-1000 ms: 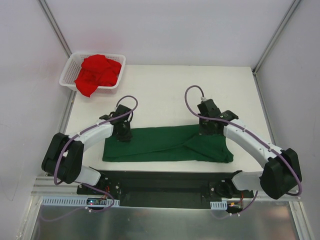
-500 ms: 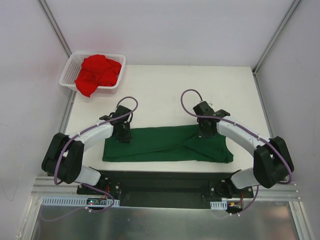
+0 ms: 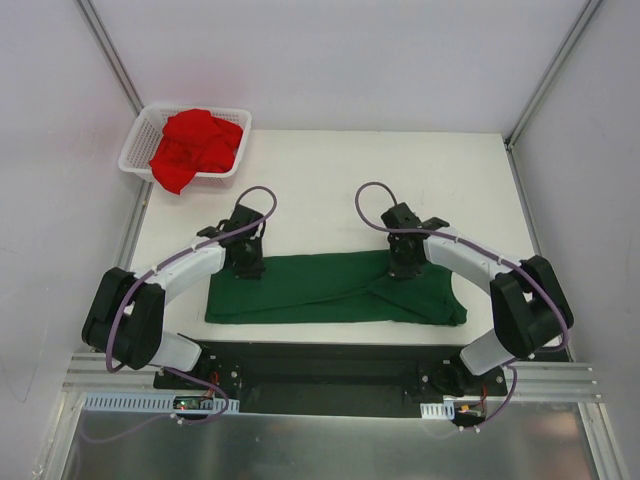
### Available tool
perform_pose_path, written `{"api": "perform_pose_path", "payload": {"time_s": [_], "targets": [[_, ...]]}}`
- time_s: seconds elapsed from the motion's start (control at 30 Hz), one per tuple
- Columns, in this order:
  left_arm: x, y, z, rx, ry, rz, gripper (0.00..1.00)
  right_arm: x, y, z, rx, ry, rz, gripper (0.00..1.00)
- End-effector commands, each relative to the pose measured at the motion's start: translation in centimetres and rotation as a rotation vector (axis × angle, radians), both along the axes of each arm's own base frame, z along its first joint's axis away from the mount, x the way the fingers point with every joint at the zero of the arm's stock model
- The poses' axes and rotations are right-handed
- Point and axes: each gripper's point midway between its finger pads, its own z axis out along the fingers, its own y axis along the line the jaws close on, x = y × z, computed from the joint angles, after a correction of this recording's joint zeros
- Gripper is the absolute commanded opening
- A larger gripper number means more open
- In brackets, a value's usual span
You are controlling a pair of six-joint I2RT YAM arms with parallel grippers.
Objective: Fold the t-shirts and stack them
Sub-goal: Rotate the tshirt 85 degrees
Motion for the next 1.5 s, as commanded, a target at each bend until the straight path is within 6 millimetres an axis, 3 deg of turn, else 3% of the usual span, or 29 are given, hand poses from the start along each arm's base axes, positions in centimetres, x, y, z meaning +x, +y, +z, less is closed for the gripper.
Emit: {"api": "perform_pose_path", "payload": {"time_s": [0.0, 0.27, 0.6, 0.93, 1.33, 1.47], "targets": [[0.9, -0.4, 1.1, -0.017, -0.01, -0.02, 0.0, 0.3, 0.3, 0.6, 0.003, 0.026, -0.003, 0.01], [1.8, -0.7, 1.3, -0.01, -0.018, -0.034, 0.0, 0.5, 0.0, -1.6, -0.057, 0.093, 0.015, 0.01], [1.9, -0.3, 0.8, 0.006, -0.005, -0.034, 0.0, 2.6, 1.5, -3.5, -0.059, 0.137, 0.09, 0.01], [1.5, 0.4, 0.3, 0.006, 0.012, -0.013, 0.0, 5.9, 3.5, -2.8, -0.012, 0.095, 0.2, 0.01], [1.1, 0.4, 0.4, -0.007, 0.01, -0.008, 0.0, 10.8, 8.1, -1.0, 0.165, 0.022, 0.315, 0.01], [1.0, 0.5, 0.6, -0.01, 0.002, -0.008, 0.0, 11.6, 7.2, 0.8, 0.128, -0.044, 0.277, 0.01]]}}
